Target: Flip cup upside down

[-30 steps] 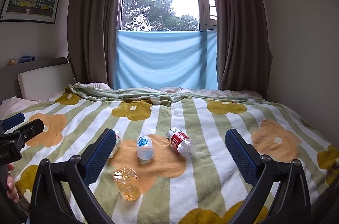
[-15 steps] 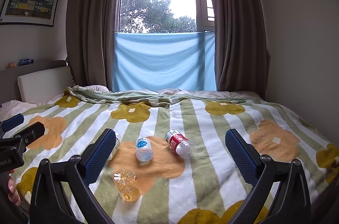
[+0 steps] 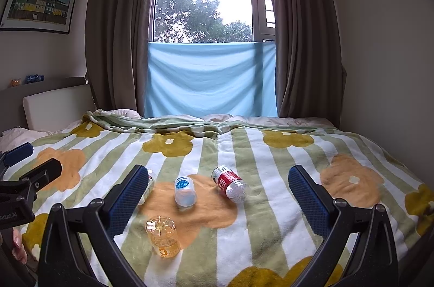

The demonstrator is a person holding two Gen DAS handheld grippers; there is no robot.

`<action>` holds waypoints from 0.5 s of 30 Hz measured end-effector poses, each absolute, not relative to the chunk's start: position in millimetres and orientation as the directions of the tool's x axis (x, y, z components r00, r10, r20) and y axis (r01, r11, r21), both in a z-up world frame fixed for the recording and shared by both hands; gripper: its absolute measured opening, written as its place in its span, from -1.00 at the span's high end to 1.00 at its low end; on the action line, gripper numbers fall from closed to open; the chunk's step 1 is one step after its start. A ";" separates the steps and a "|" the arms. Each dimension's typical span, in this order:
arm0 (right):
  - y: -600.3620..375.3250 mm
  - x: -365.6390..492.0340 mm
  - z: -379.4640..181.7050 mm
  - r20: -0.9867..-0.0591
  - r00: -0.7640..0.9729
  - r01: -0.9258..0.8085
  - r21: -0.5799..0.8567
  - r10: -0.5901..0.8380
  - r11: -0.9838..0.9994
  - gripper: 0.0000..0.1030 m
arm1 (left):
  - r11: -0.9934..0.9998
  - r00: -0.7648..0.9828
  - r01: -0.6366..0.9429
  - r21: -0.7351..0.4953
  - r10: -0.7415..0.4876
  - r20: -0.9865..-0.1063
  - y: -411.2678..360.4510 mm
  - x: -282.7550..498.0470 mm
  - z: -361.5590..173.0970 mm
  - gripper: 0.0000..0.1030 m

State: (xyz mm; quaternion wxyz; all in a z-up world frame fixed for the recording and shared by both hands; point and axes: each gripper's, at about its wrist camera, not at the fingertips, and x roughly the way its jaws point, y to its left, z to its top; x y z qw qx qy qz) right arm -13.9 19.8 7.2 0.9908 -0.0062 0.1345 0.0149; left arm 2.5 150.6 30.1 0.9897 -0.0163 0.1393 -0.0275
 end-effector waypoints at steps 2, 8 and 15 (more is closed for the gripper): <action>19.7 -14.3 7.2 -0.265 0.964 -0.030 -0.008 0.027 1.000 -1.00 | 0.998 0.964 0.047 -0.040 -0.056 -0.261 150.1 0.1 31.1 -0.99; 23.6 -18.2 12.4 -0.252 0.967 -0.032 -0.011 0.028 0.999 -1.00 | 0.998 0.976 0.009 -0.065 -0.023 -0.215 155.5 -6.0 33.9 -0.99; 24.6 -19.6 13.0 -0.250 0.968 -0.033 -0.011 0.029 0.999 -1.00 | 0.999 0.978 -0.007 -0.045 -0.003 -0.209 153.5 -6.7 34.2 -0.99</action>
